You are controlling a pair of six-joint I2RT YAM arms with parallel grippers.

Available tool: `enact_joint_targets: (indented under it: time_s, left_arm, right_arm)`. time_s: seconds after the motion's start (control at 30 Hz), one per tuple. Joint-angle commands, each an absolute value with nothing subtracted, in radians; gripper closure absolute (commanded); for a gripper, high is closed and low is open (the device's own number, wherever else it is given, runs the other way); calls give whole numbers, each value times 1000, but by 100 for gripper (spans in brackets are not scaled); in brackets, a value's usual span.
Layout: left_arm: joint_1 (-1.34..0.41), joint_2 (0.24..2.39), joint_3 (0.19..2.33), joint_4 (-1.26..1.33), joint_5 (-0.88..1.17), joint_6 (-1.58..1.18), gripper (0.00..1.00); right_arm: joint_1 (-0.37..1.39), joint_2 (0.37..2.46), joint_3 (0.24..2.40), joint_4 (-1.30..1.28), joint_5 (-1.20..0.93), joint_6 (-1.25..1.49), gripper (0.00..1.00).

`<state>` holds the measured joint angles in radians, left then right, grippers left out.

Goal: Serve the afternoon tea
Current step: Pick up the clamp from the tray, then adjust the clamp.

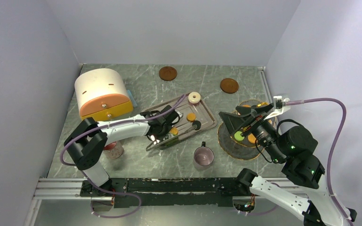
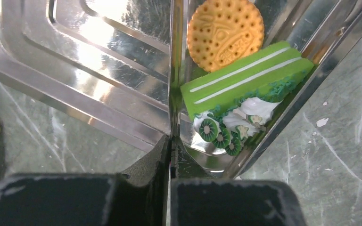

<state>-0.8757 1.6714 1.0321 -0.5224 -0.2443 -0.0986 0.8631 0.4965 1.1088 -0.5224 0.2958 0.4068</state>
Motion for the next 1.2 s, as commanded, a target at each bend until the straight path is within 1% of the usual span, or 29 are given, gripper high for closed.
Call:
enact_joint_targets:
  time_s: [0.0,0.17,0.27,0.43,0.57,0.73,0.87,1.0,1.1,1.17]
  left_arm:
    - [-871,1596,1089,-608,-316,-162,95]
    - [-871,1478,1111,-641,-356,-226,95]
    - [-870,1397,1120,-629,-378,-262,95]
    - [-870,1253,1130,-566,-353,-322,95]
    - [-870,1191,1145,-556,-358,-343,95]
    - [-864,1246,1121,-518,-391,-323,95]
    - [-827,1401,1110,-503,-358,-325,95]
    - [-808,1544,1156,-583,-333,-345,95]
    - [-804,1559,1168,-586,-295,-349,95]
    - [-793,1535,1159,-562,-229,-355,95]
  right_arm:
    - [862,499,1107,-519,289,411,2]
    - [864,524,1077,-485,240,471,4]
    - [863,551,1044,-446,170,514,5]
    - [863,628,1004,-360,50,572,8]
    - [863,686,974,-297,-32,618,11]
    - [863,697,935,-254,-48,643,11]
    - [863,685,922,-261,-20,640,11]
    - [863,685,909,-261,-11,645,12]
    - [863,710,873,-235,-29,649,15]
    - [863,751,866,-232,-27,642,20]
